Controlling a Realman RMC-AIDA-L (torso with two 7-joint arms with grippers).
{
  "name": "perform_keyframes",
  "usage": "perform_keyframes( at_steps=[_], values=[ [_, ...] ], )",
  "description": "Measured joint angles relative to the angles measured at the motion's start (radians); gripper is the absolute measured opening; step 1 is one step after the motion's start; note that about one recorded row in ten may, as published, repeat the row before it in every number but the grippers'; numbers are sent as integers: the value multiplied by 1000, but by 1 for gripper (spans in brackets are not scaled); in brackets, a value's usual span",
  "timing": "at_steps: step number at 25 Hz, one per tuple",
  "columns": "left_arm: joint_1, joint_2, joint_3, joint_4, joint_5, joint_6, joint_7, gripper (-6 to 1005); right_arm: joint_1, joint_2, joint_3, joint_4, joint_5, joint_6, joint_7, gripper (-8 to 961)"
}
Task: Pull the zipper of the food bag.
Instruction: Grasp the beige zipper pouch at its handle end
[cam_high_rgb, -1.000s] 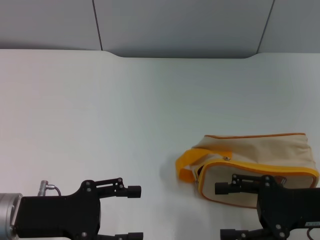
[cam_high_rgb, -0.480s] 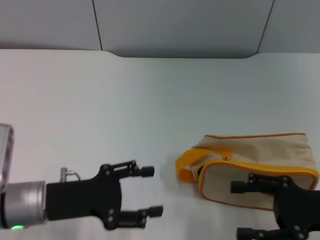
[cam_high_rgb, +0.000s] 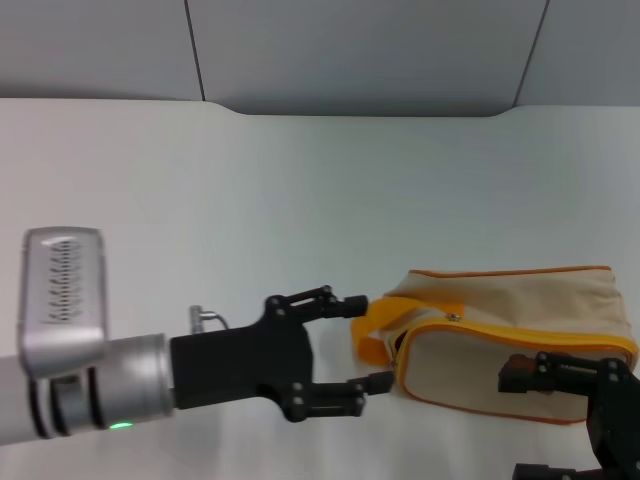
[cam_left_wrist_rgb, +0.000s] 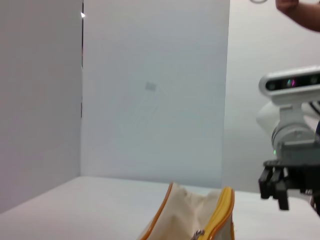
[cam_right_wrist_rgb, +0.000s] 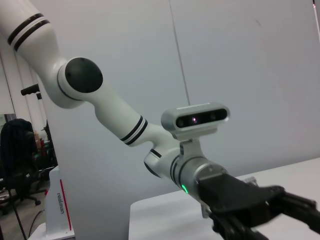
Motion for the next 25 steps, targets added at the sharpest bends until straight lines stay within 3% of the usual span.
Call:
perform_keyframes(
  at_steps=[10, 20, 25],
  values=[
    [-87, -1, -34, -120, -1, -169, 57, 809, -1, -3, 1, -2, 0, -11, 0, 793],
    [-120, 0, -41, -185, 4, -236, 106, 808, -2, -4, 5, -2, 0, -12, 0, 783],
    [-120, 0, -54, -195, 7, -250, 138, 659, -2, -5, 12, -2, 0, -12, 0, 777]
  ],
)
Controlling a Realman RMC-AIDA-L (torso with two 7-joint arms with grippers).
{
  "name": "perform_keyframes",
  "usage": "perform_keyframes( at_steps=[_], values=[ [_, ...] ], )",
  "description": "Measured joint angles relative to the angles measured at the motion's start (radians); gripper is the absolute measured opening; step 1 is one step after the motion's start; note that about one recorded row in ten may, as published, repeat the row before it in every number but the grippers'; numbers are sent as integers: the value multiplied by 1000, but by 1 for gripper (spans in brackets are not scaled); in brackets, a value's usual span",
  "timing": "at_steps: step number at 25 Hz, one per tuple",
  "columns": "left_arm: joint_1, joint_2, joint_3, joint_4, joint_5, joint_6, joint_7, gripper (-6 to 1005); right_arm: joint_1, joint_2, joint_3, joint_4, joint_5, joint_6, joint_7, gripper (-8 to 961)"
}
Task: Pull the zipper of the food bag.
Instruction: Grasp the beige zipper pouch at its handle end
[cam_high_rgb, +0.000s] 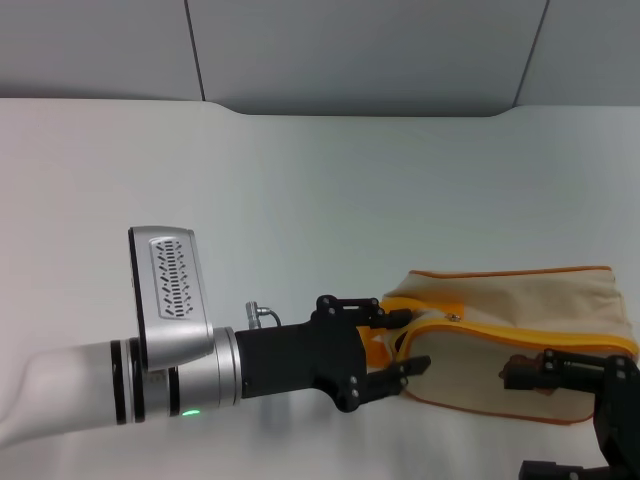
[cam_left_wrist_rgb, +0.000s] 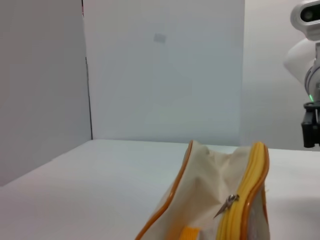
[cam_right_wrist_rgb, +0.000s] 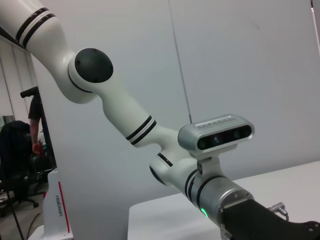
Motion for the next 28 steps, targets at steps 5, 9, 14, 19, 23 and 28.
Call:
perform_keyframes(
  at_steps=[5, 9, 14, 19, 23, 28],
  values=[
    [-1, 0, -5, -1, 0, -2, 0, 476, 0, 0, 0, 0, 0, -1, 0, 772],
    [-4, 0, -6, -9, 0, -2, 0, 348, -1, 0, 0, 0, 0, -1, 0, 768],
    [-7, 0, -6, -11, 1, -2, 1, 209, -2, 0, 0, 1, 0, -1, 0, 762],
    [-10, 0, -6, -13, 1, -3, -10, 143, -1, 0, 0, 2, 0, -1, 0, 757],
    [-10, 0, -6, -10, 1, -4, -12, 120, -1, 0, 0, 2, 0, -1, 0, 753],
    [3, 0, -6, 32, 2, 14, -61, 112, -1, 0, 14, 4, 0, -1, 0, 747]
  ],
)
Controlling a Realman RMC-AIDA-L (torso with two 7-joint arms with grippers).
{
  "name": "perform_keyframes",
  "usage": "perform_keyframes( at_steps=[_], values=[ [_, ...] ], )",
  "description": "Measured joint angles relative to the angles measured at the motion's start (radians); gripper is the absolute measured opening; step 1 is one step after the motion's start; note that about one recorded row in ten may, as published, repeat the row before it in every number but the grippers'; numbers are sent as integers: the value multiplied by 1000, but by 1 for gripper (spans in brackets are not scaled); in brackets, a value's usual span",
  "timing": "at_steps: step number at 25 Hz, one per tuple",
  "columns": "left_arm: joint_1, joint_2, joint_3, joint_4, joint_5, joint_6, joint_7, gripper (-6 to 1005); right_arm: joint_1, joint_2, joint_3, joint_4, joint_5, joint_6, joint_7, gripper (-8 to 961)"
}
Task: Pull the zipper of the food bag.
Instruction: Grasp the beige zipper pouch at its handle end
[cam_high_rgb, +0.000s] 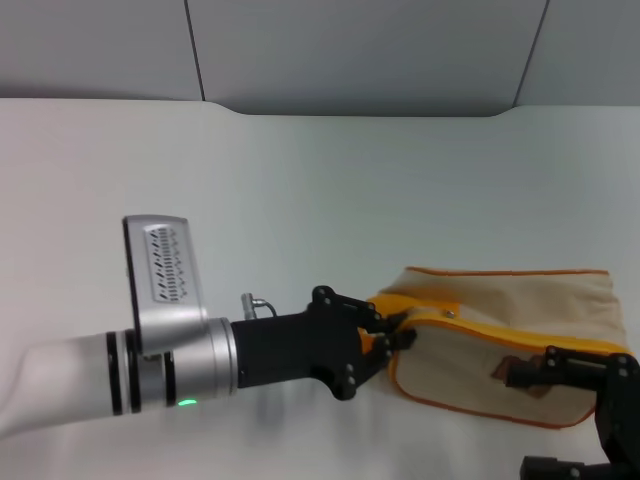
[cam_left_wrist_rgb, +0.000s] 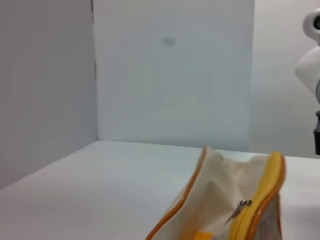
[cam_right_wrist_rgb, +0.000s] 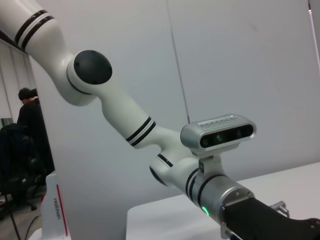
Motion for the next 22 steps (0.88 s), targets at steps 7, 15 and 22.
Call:
perform_keyframes(
  at_steps=[7, 15, 22],
  values=[
    [95, 8, 11, 195, 0, 147, -135, 104, 10, 4, 42, 4, 16, -1, 0, 740],
    [213, 22, 21, 408, -1, 316, -227, 103, 44, 27, 55, 2, 167, 21, -6, 731],
    [245, 55, 20, 476, -3, 433, -211, 98, 162, 84, 43, 17, 193, 197, -209, 724]
  ],
)
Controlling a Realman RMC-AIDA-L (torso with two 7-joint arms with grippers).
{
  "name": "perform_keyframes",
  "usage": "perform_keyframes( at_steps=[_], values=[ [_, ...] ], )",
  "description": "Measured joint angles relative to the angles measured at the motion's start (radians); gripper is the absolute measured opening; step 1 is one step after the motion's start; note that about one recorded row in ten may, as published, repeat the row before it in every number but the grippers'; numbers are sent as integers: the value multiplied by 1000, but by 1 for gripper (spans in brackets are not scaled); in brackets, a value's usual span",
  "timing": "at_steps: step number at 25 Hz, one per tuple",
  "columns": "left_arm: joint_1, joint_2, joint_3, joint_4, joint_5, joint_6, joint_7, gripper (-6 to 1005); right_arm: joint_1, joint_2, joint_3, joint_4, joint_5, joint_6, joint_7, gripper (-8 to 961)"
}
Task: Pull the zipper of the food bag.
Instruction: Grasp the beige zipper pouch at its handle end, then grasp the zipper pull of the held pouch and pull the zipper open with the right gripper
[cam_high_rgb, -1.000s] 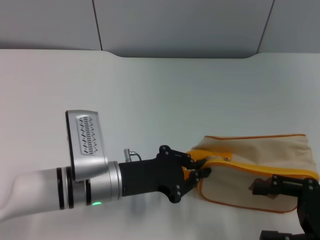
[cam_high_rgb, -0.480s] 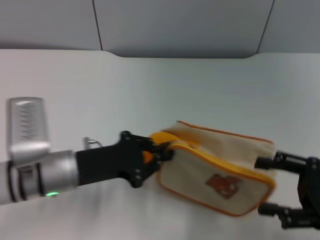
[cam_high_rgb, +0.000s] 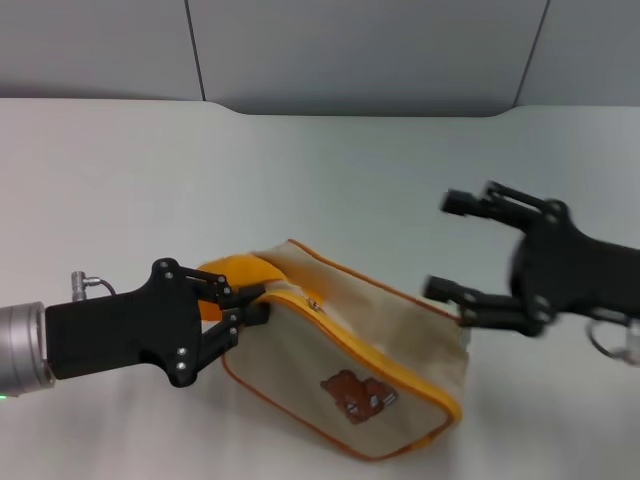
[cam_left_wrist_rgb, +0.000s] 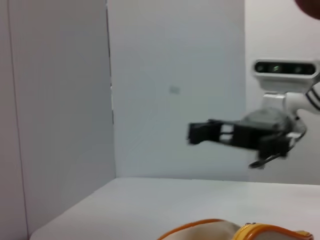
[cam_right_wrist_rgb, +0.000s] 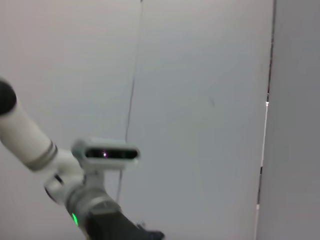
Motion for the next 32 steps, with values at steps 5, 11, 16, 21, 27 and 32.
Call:
perform_keyframes(
  at_steps=[5, 11, 16, 21, 27, 32],
  values=[
    [-2, -4, -7, 30, -3, 23, 7, 93, 63, 1, -24, 57, -3, 76, -127, 719],
    [-18, -9, -8, 37, -5, 25, 7, 91, 80, 4, -93, 70, -2, 88, -204, 712],
    [-34, -10, -8, 37, -5, 25, 7, 92, 100, 5, -169, 77, -1, 128, -214, 574],
    [-45, -12, -8, 38, -7, 25, 7, 90, 118, 6, -205, 90, 1, 156, -210, 379],
    [-55, -15, -8, 38, -16, 24, 7, 88, 146, 6, -245, 119, 1, 191, -206, 218],
    [-59, -20, -8, 50, -18, 21, 1, 87, 159, 7, -262, 130, 2, 211, -206, 162]
  ],
)
